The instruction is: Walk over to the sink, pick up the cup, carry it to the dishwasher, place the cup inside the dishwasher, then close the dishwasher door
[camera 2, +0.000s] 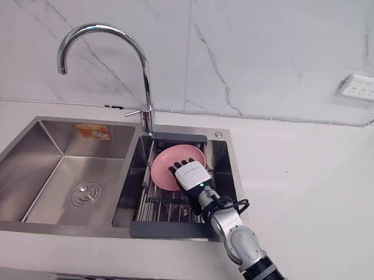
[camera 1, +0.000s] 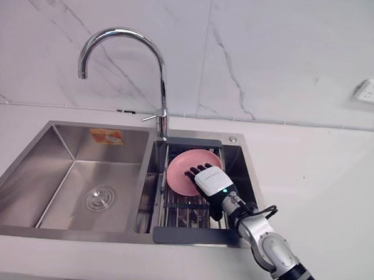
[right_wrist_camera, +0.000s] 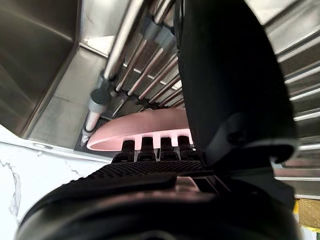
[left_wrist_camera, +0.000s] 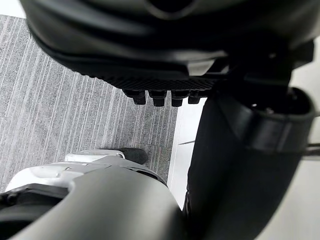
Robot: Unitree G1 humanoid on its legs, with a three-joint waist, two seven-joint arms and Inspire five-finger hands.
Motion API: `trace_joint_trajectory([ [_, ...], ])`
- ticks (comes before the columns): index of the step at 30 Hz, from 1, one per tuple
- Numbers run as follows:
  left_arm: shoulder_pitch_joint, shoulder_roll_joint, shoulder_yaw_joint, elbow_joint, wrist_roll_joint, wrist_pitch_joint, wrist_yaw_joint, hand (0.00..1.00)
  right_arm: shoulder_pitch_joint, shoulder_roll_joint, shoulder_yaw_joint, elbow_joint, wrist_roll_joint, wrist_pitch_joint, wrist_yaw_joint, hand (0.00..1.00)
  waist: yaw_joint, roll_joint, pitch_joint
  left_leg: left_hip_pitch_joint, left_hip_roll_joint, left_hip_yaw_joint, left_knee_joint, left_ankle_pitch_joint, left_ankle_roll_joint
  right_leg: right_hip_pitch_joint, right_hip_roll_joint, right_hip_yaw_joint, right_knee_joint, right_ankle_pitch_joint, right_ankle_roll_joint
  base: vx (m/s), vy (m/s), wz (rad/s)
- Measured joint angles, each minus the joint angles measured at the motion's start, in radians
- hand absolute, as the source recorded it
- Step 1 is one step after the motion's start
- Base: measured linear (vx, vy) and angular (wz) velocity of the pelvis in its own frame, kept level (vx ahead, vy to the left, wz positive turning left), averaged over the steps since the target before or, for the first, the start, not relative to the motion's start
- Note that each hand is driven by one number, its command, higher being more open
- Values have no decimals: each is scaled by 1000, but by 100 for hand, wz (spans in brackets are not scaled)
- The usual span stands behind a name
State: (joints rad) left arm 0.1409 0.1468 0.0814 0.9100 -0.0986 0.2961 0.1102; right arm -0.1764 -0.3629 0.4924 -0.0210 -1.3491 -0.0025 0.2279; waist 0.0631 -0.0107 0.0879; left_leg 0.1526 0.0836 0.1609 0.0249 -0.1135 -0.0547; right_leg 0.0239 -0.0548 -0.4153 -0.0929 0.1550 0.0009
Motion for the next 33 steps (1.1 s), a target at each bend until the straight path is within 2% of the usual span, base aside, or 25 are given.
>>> trace_joint_trajectory([
  [7,2,-2,2,0,2,-20,7,100,5,-1,37,5,-27,-19,-94,0,-1,0,9,1,1,-2,-4,4,-7,1,1,-2,0,0,0,0,0,0],
  [14,5,-7,8,2,3,-43,40,100,26,-19,37,6,-28,-1,-203,0,-11,2,22,1,6,-1,-13,8,-12,-3,7,-2,0,-2,-2,0,0,0],
  [22,6,-8,8,11,4,-66,52,100,45,-30,37,6,12,3,-269,0,-21,8,26,3,7,3,-13,10,-11,-3,8,1,0,-1,-2,0,0,0],
  [26,6,-10,9,29,3,-84,63,100,60,-41,20,6,144,39,-307,0,-19,13,29,2,9,7,-11,9,-11,-5,11,5,0,-1,-2,0,0,-2],
  [28,5,-11,9,32,2,-85,65,100,67,-48,11,5,244,60,-336,0,-21,17,32,2,10,9,-11,9,-11,-6,12,6,0,-1,-2,0,0,0],
  [30,5,-12,10,32,1,-86,66,100,84,-42,-25,2,412,87,-351,0,-24,20,34,2,10,10,-11,9,-11,-6,13,8,0,-1,-2,0,0,0],
  [33,7,-12,19,32,1,-85,66,100,105,-21,-78,-4,555,108,-366,0,-26,22,35,3,10,12,-10,9,-11,-6,13,10,0,-1,-2,0,0,0],
])
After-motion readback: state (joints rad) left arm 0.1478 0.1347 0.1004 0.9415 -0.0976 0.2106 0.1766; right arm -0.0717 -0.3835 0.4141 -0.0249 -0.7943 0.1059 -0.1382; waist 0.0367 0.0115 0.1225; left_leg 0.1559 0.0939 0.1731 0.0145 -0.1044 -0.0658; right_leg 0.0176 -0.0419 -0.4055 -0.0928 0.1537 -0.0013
